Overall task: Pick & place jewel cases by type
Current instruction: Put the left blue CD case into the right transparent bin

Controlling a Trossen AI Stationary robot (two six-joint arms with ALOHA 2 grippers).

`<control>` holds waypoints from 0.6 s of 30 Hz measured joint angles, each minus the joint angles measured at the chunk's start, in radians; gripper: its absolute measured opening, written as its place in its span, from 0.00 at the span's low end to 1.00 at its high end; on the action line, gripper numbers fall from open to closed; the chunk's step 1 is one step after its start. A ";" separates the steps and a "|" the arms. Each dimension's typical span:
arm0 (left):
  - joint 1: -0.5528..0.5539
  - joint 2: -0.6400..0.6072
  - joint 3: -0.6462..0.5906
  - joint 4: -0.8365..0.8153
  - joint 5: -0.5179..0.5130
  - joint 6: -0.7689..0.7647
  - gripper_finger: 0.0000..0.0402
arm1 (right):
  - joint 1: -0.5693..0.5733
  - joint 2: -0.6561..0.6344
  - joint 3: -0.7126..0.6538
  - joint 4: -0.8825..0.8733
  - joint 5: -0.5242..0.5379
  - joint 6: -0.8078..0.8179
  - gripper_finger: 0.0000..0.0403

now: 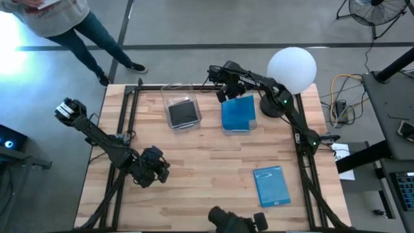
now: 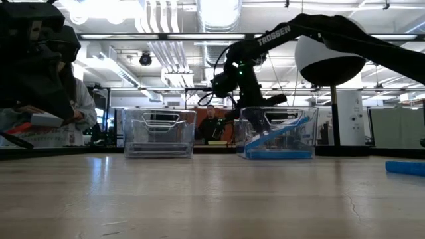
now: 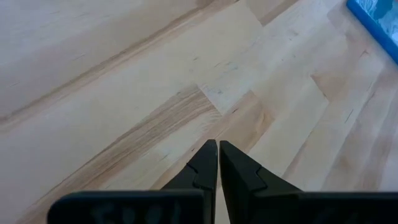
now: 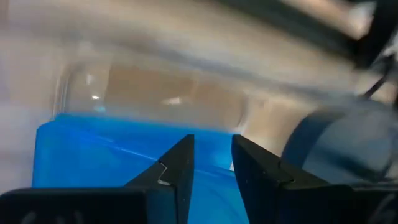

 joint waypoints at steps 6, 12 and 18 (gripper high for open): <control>0.000 0.000 0.000 0.000 -0.007 0.007 0.00 | 0.015 -0.020 -0.004 -0.009 -0.244 -0.068 0.23; 0.000 0.000 0.000 -0.001 -0.008 0.014 0.00 | 0.024 -0.042 -0.006 -0.008 -0.369 -0.104 0.23; 0.000 0.000 0.000 -0.003 -0.008 0.014 0.00 | 0.036 -0.064 -0.004 -0.008 -0.207 -0.215 0.23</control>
